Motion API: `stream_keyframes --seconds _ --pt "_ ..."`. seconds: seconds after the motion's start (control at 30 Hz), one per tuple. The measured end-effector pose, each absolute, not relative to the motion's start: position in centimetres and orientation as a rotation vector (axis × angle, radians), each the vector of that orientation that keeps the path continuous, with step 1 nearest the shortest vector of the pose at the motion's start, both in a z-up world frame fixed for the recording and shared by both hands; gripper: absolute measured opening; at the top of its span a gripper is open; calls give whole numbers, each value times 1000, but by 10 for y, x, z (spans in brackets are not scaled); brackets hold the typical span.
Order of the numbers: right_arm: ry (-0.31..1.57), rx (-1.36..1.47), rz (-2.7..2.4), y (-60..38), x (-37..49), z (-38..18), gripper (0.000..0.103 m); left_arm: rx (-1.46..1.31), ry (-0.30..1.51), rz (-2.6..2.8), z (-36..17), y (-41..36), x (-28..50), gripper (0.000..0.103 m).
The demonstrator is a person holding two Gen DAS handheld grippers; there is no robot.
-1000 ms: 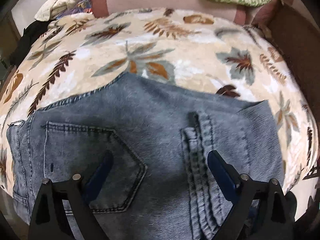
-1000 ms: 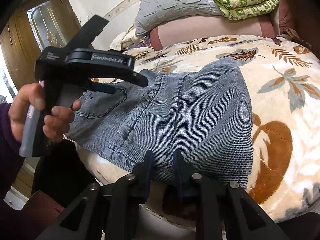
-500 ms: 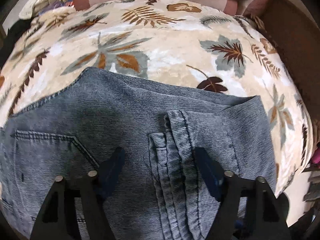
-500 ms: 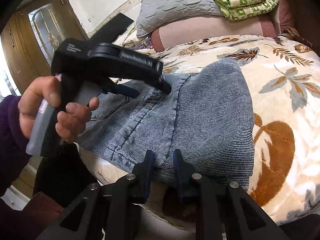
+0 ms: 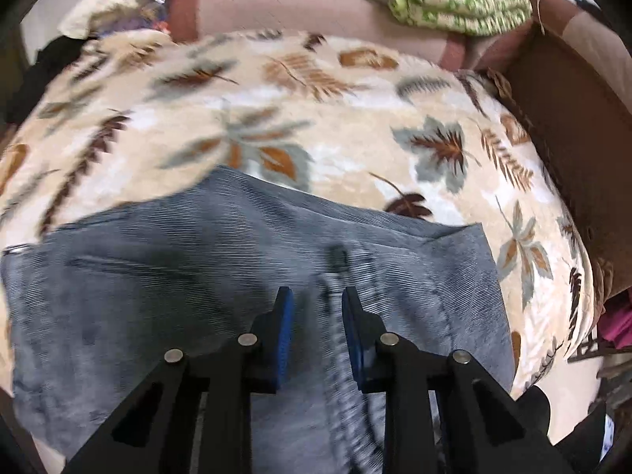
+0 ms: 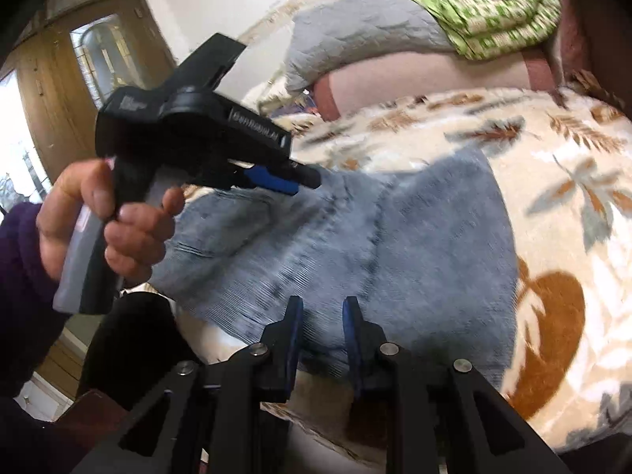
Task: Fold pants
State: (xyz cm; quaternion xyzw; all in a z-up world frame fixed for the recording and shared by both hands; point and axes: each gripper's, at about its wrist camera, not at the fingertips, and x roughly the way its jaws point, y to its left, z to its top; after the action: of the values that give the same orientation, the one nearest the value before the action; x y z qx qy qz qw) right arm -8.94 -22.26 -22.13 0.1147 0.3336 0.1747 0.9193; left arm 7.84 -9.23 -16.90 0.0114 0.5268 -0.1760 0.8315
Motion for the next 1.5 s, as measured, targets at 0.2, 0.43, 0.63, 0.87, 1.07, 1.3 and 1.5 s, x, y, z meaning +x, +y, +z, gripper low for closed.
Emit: stream_keyframes --seconds 0.2,0.43,0.63,0.87,1.07,1.3,1.5 --pt "774 162 305 -193 -68 -233 23 99 992 -152 -136 -4 68 54" --pt "767 127 286 -189 -69 -234 24 66 982 80 -138 128 58 69" --pt "815 58 235 -179 -62 -224 23 -70 1038 130 -164 196 49 69" --pt "760 30 297 -158 -64 -185 24 -198 1066 38 -185 213 43 70" --pt "793 -30 363 -122 -65 -192 24 -300 1033 -124 -184 208 26 74" --pt "829 -88 425 -95 -65 -205 24 -418 1075 -156 -207 210 33 85" --pt "828 -84 407 -99 -66 -205 24 -504 1133 -160 -228 201 42 69"
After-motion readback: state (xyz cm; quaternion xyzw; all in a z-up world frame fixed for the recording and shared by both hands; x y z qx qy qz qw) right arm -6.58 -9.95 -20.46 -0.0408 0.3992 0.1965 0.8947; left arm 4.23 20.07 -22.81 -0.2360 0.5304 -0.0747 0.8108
